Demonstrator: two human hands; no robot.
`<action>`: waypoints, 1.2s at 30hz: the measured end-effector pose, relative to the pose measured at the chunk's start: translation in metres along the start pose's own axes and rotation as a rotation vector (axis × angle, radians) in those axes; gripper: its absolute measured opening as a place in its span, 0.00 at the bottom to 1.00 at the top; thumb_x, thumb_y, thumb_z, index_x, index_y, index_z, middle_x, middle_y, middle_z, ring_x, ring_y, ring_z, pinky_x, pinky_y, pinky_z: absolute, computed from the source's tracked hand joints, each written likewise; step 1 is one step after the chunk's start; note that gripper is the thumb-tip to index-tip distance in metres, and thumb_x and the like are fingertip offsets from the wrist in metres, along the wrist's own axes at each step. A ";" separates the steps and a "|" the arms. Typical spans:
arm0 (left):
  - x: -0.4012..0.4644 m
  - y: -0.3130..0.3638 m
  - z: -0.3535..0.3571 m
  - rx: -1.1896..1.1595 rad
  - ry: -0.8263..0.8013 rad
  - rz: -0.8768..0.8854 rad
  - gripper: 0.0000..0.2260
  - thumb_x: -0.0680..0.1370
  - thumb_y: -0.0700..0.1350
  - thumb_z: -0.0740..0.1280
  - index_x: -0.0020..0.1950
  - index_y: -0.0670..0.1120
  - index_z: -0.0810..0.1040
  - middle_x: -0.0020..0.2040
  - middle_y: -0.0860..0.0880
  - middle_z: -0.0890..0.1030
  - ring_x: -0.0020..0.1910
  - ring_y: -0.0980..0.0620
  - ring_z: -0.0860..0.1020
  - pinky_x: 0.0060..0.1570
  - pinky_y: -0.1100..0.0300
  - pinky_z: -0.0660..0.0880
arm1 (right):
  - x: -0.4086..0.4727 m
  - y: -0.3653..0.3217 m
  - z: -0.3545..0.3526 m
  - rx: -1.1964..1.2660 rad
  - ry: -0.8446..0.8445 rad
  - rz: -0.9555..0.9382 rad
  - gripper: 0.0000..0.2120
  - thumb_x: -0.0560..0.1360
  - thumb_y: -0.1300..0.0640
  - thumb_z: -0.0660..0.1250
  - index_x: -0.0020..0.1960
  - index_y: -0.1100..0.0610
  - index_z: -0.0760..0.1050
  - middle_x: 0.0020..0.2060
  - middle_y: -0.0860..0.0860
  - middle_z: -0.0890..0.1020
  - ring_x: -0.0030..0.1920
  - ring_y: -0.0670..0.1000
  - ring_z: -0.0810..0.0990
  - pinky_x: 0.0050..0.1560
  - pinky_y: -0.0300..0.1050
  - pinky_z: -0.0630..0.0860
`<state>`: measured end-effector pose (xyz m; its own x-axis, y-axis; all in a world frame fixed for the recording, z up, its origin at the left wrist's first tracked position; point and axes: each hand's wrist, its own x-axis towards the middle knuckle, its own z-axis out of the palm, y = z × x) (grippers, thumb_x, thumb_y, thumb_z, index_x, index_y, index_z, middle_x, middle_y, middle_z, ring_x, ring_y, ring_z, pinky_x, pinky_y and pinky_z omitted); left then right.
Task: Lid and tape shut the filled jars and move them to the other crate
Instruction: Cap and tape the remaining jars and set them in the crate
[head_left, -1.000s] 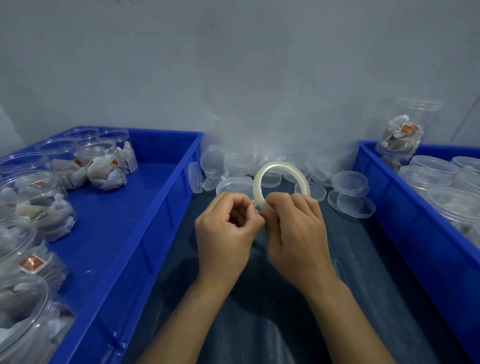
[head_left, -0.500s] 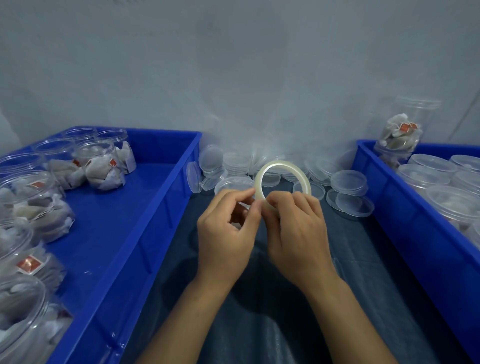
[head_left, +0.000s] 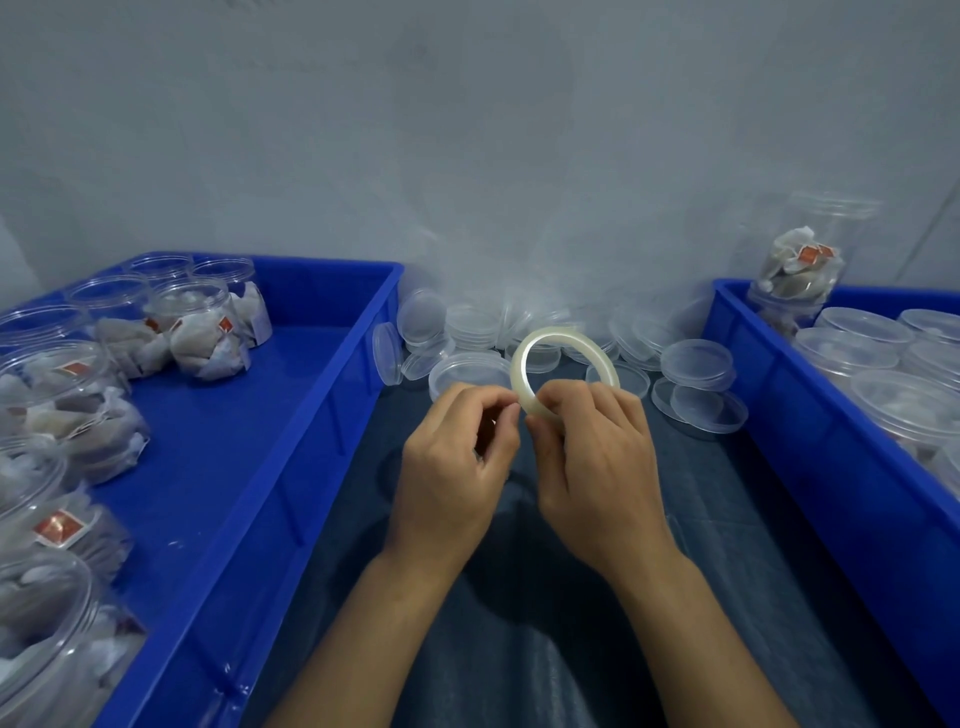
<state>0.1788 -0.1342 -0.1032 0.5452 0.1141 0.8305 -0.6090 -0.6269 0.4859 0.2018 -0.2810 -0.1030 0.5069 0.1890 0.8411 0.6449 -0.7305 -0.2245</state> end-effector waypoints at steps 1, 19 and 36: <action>0.000 0.000 0.000 -0.001 0.000 -0.007 0.03 0.83 0.42 0.70 0.53 0.42 0.83 0.47 0.52 0.81 0.46 0.57 0.79 0.47 0.71 0.74 | 0.000 0.000 0.000 0.000 0.002 -0.002 0.04 0.83 0.58 0.65 0.52 0.57 0.76 0.40 0.47 0.78 0.41 0.53 0.75 0.57 0.43 0.68; 0.000 0.005 -0.001 -0.066 -0.021 -0.091 0.04 0.81 0.43 0.72 0.54 0.44 0.82 0.48 0.54 0.82 0.44 0.55 0.81 0.44 0.68 0.76 | 0.001 0.000 -0.004 0.007 0.008 -0.027 0.04 0.82 0.58 0.64 0.52 0.57 0.75 0.40 0.48 0.79 0.40 0.53 0.75 0.55 0.45 0.69; -0.004 -0.002 0.004 0.046 -0.103 0.000 0.01 0.83 0.39 0.69 0.51 0.43 0.80 0.46 0.53 0.78 0.42 0.55 0.77 0.43 0.70 0.72 | 0.002 0.006 -0.002 -0.152 0.072 0.076 0.09 0.82 0.54 0.70 0.58 0.59 0.79 0.35 0.50 0.80 0.36 0.56 0.78 0.44 0.47 0.71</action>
<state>0.1807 -0.1361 -0.1084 0.6030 0.0361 0.7969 -0.5831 -0.6618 0.4712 0.2054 -0.2861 -0.1013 0.5053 0.0855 0.8587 0.5094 -0.8327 -0.2168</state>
